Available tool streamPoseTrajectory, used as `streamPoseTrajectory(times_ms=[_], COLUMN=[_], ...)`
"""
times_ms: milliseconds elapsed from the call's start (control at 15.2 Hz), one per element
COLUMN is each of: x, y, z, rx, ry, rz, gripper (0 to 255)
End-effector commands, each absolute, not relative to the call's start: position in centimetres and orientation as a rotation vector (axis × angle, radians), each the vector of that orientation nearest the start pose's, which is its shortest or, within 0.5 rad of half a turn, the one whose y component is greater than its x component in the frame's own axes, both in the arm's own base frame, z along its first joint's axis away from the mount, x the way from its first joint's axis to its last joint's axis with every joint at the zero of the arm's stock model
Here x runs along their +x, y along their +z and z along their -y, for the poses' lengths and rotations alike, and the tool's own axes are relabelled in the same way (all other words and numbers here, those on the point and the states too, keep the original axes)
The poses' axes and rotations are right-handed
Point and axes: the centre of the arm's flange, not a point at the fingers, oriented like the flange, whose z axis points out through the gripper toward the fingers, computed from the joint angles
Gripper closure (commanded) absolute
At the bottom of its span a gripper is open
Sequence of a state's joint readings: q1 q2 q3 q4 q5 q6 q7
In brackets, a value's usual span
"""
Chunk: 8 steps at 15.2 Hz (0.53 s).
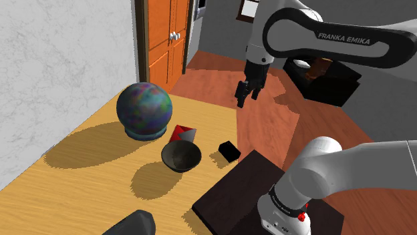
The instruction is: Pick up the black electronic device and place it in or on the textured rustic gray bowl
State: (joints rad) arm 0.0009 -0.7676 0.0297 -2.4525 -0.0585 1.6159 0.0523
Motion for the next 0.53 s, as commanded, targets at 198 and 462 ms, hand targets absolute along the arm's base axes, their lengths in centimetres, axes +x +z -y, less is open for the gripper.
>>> streamPoseTrajectory(times_ms=[198,462], x=[32.0,32.7], y=[50.7,45.7], z=[1.4,3.9], rx=[-3.174,-3.088], ry=[0.116,0.127], rz=[-0.261,-0.542], gripper=[0,0])
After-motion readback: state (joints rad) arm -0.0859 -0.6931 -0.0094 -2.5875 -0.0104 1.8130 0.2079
